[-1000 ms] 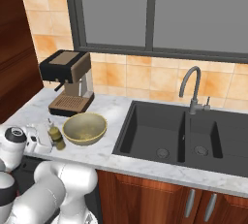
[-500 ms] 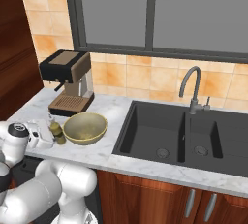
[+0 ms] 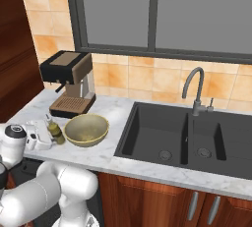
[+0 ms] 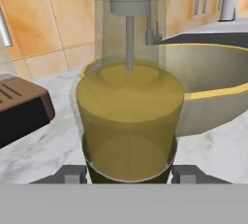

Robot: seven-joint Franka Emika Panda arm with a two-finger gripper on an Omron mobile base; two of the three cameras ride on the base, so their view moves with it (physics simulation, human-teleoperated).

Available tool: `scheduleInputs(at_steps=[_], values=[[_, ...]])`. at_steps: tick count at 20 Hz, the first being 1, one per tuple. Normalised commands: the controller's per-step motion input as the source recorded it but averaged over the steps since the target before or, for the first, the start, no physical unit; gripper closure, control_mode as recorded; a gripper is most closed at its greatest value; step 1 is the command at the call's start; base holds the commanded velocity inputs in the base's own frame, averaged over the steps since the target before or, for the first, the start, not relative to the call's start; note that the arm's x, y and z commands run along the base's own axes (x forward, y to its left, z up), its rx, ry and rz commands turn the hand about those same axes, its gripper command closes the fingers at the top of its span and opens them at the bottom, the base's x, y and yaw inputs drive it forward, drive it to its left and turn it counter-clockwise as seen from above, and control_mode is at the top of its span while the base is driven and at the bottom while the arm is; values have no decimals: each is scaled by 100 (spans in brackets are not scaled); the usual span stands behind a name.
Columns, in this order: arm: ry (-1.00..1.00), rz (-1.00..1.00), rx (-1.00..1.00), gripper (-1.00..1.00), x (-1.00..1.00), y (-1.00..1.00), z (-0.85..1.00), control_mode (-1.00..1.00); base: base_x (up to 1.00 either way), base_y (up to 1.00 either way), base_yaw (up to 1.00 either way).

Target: Retrieve the bottle and the shaker from the cabinet and place them next to the mixing bowl on the counter. Then add garlic from the fridge to the mixing bowl.

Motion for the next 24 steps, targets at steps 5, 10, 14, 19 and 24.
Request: scheduleInputs(at_steps=[5,10,14,19,24], values=[[0,0,0,-100,0,0,0,-100,0,0,0],[1,0,0,-100,0,0,1,-100,0,0,0],[0,0,0,-100,-2,0,5,-100,0,0,0],[1,0,0,-100,-27,5,11,-100,0,0,0],[2,0,16,-100,-64,0,43,-100,0,0,0]])
